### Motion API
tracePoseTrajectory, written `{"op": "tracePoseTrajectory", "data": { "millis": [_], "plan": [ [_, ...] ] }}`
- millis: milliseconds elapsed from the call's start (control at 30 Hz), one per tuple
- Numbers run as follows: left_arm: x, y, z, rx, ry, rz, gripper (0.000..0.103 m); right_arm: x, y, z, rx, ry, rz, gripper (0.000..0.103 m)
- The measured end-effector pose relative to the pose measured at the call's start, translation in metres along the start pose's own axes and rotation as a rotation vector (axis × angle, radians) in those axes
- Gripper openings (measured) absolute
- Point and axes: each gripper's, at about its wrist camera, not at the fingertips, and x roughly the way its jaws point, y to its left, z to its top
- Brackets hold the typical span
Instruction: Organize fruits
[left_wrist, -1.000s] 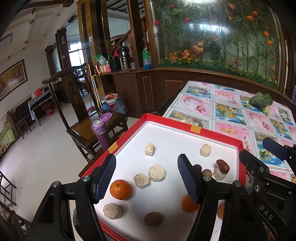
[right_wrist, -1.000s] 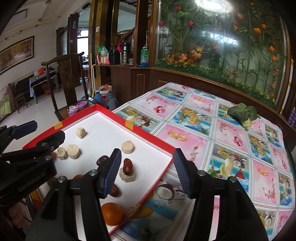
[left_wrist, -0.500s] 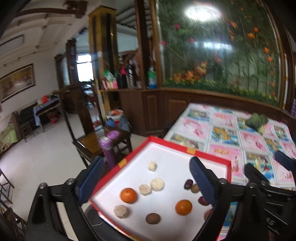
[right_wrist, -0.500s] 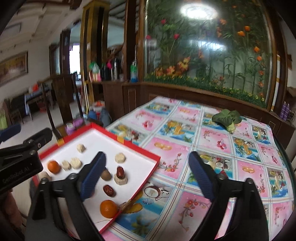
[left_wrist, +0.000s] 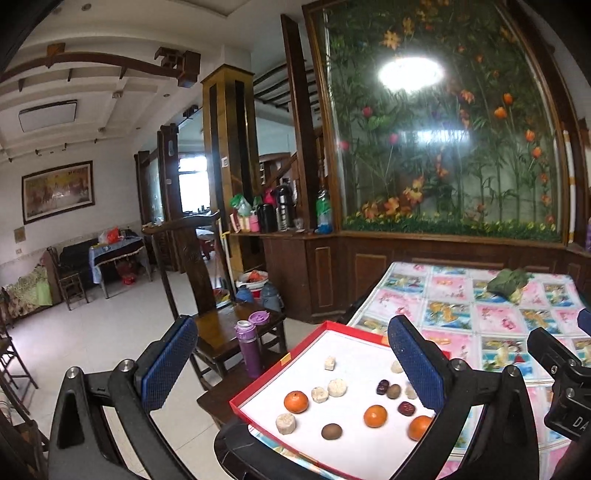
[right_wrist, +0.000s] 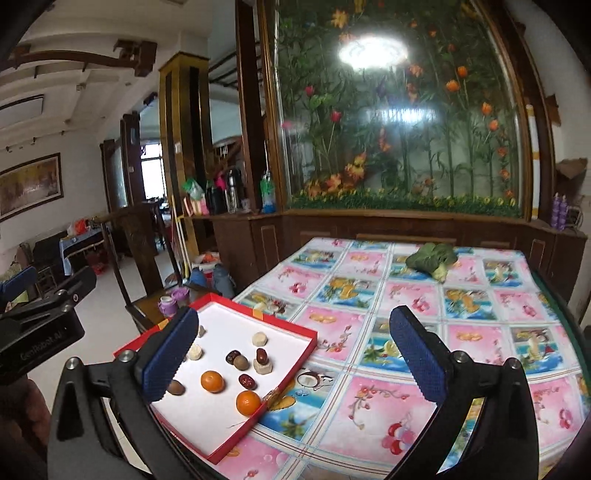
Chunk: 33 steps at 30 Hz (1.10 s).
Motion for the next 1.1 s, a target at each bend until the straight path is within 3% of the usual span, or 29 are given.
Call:
{"op": "tracePoseTrajectory", "data": {
  "millis": [200, 600, 1100],
  "plan": [
    [-0.027, 0.016, 0.002, -0.052, -0.010, -0.022, 0.103, -0.036, 0.007, 0.002, 0.000, -0.071, -0.018, 0.103],
    [-0.064, 0.025, -0.002, -0.030, -0.052, -0.081, 0.103, -0.091, 0.034, 0.004, -0.045, -0.153, 0.000, 0.103],
    [-0.081, 0.030, -0.010, -0.035, -0.086, -0.156, 0.103, -0.101, 0.039, 0.001, -0.026, -0.143, 0.012, 0.103]
  ]
}}
